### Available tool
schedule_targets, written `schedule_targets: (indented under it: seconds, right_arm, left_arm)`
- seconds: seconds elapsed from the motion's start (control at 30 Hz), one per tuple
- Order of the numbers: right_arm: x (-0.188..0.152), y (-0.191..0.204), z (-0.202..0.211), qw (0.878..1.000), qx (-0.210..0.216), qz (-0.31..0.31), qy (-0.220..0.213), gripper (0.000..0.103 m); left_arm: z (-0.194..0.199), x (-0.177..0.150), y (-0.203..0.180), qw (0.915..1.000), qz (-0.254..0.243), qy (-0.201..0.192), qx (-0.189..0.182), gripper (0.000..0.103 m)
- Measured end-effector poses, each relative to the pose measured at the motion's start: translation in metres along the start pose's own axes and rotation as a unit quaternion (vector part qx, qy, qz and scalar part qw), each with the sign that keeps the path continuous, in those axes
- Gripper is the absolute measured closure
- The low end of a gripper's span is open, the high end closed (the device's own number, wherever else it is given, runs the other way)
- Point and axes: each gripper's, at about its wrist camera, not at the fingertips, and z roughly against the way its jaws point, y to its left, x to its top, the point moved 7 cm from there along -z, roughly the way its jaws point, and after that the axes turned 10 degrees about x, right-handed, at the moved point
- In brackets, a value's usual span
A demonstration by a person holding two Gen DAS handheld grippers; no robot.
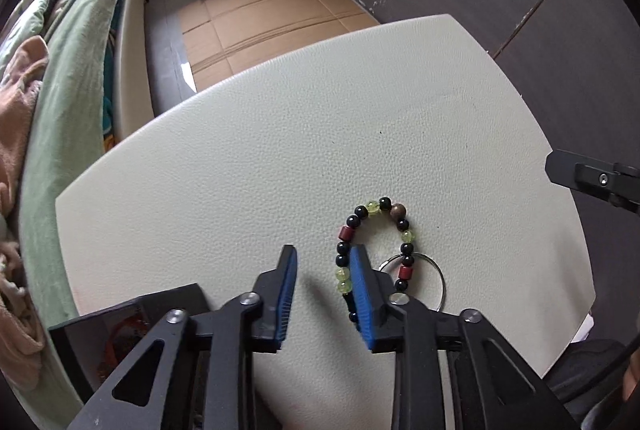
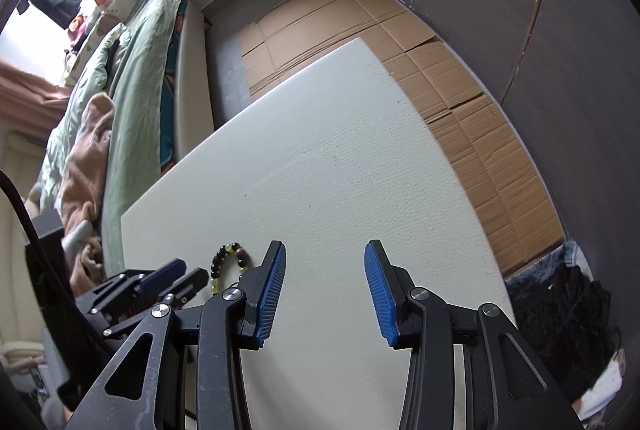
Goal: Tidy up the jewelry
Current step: 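Grasp the dark bead bracelet with the left tool and lift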
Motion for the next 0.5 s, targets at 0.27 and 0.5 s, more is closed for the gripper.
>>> schedule_targets:
  seconds: [0.27,0.5]
  right_arm:
    - [-0.002,-0.003,-0.004,1.000,-0.003,-0.001,0.006,0.062]
    - [-0.010,0.007,-0.011,1.000,-0.001,0.016,0.015,0.062]
  left_arm:
    - [0.003,-0.007,-0.008,0.9996,-0.010,-0.020,0.014,0.095]
    - [0.035,-0.015,0.003,0.9965,0.035,-0.056,-0.052,0.095]
